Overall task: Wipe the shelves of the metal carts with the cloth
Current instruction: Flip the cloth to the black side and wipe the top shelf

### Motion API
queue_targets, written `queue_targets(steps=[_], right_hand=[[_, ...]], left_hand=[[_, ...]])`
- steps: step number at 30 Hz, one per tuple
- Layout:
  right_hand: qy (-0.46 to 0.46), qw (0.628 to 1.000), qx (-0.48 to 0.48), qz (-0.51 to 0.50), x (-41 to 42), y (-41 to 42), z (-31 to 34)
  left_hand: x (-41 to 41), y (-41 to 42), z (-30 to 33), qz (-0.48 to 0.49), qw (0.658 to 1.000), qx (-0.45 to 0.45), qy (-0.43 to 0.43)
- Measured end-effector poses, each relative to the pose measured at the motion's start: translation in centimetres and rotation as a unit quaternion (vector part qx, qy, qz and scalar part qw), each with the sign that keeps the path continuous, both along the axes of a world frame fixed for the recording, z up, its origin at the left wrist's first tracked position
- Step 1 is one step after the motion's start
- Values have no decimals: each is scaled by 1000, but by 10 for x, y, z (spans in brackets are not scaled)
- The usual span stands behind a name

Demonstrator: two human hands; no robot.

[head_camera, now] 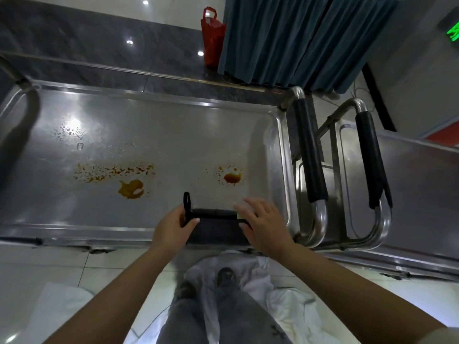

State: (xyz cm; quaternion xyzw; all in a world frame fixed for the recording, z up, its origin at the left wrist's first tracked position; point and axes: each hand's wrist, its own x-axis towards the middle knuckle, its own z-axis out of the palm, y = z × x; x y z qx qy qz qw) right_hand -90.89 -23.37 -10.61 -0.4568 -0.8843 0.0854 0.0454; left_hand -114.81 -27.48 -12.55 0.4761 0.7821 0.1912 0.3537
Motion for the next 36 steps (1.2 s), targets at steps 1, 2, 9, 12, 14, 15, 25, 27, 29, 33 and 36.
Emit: queue_targets(steps=[1, 2, 9, 12, 14, 15, 25, 27, 29, 33, 36], right_hand=[[-27, 996, 38, 82, -5, 1, -1], [-61, 984, 46, 159, -10, 2, -3], [-135, 957, -119, 228, -32, 11, -33], [-136, 961, -106, 216, -24, 10, -34], [-133, 972, -115, 156, -13, 4, -36], [-130, 976, -128, 116, -6, 1, -36], [-150, 977, -147, -28, 16, -14, -35], [-126, 979, -158, -37, 10, -11, -38], [-120, 981, -154, -13, 7, -1, -42], [-134, 986, -71, 74, 2, 37, -51], [-118, 989, -67, 65, -10, 85, -55]], left_hand=[[0, 1, 0, -4, 999, 17, 29], [-1, 1, 0, -10, 998, 42, 54], [-16, -18, -17, -128, 990, 15, 50], [-19, -27, -26, -157, 986, -15, 57], [-19, -26, -28, -171, 983, -10, 69], [-18, -24, -28, -175, 982, -3, 78], [-5, 20, -21, -264, 926, -74, 261], [-4, 29, -24, -257, 925, -93, 265], [-8, 35, -31, -262, 920, -88, 278], [-14, 36, -43, -278, 911, -64, 297], [-15, 38, -47, -288, 911, -49, 293]])
